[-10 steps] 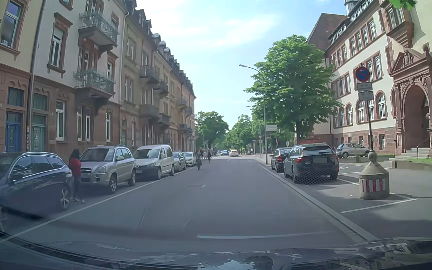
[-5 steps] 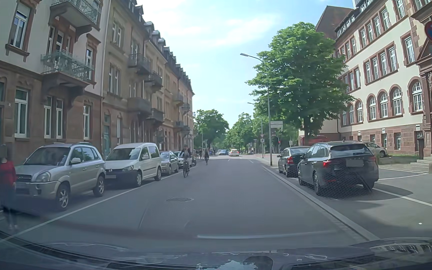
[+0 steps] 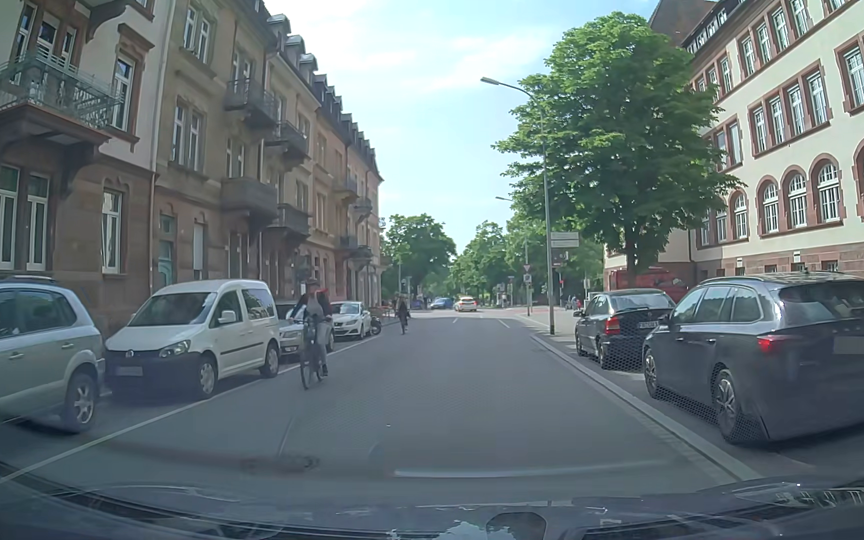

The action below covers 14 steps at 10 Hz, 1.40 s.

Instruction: Follow the waypoints while adhering to traffic rules and regulations

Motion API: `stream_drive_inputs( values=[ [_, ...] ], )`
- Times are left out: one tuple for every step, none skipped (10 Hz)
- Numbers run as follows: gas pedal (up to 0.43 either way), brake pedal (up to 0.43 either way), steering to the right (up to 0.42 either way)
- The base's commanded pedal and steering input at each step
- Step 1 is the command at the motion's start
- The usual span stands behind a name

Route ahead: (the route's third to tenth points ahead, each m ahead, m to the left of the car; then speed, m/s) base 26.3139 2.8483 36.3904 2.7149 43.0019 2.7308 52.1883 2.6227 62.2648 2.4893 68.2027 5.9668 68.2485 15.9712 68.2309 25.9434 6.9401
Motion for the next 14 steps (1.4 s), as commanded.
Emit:
stream_drive_inputs(
  values=[
    [0.039, 0.000, 0.001],
    [0.039, 0.000, 0.001],
    [0.039, 0.000, 0.001],
    [0.039, 0.000, 0.001],
    [0.039, 0.000, 0.001],
    [0.039, 0.000, 0.001],
    [0.039, 0.000, 0.001],
    [0.039, 0.000, 0.001],
    [0.039, 0.000, 0.002],
    [0.028, 0.000, -0.001],
    [0.028, 0.000, -0.002],
    [0.028, 0.000, 0.000],
    [0.028, 0.000, -0.001],
    [0.039, 0.000, 0.000]
  ],
)
